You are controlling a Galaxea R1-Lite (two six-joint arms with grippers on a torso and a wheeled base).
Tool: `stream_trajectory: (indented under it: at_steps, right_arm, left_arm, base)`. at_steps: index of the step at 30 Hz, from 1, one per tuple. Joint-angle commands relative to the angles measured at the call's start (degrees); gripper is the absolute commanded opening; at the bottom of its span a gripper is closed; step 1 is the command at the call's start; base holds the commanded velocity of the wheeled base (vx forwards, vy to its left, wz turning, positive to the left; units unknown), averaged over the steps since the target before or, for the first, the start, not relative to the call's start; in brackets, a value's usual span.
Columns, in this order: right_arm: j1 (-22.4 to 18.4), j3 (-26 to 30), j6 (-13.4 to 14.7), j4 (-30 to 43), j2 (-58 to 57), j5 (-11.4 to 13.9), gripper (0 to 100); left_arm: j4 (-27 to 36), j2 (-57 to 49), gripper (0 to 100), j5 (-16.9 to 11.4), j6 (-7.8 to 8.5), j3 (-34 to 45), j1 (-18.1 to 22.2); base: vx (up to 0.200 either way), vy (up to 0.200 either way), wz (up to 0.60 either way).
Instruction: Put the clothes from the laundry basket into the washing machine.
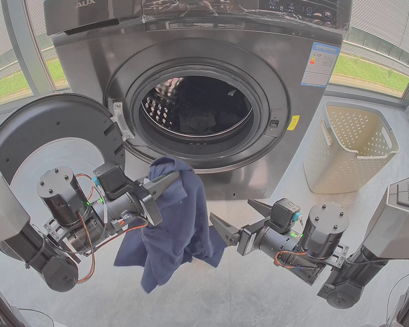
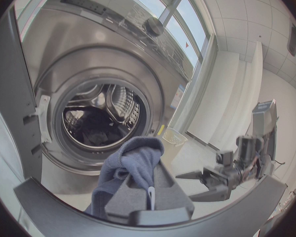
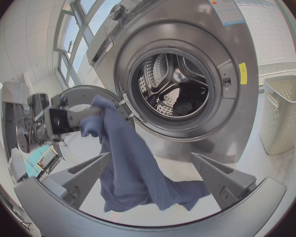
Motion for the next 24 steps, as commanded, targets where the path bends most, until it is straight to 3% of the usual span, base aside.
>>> stream_trajectory:
  at_steps: [1, 16, 24]
  right_arm:
    - [-0.13, 2.82, -0.89, 0.01, 0.73, 0.12, 100]
    - [1.89, -0.08, -3.27, 0.01, 4.15, 2.05, 100]
    - [4.88, -11.15, -5.46, 0.09, 9.60, 6.45, 100]
  left_arm:
    - [-0.04, -1.23, 0, 1.55, -0.41, -2.98, -0.37]
    - [-0.04, -0.43, 0, 7.79, -0.41, -9.05, -0.72]
    - [-0.04, 0.71, 0, 10.34, -0.41, -11.69, -1.51]
  base:
    - [0.000, 0.000, 0.00]
    - [0.000, 0.000, 0.00]
    - [0.000, 0.000, 0.00]
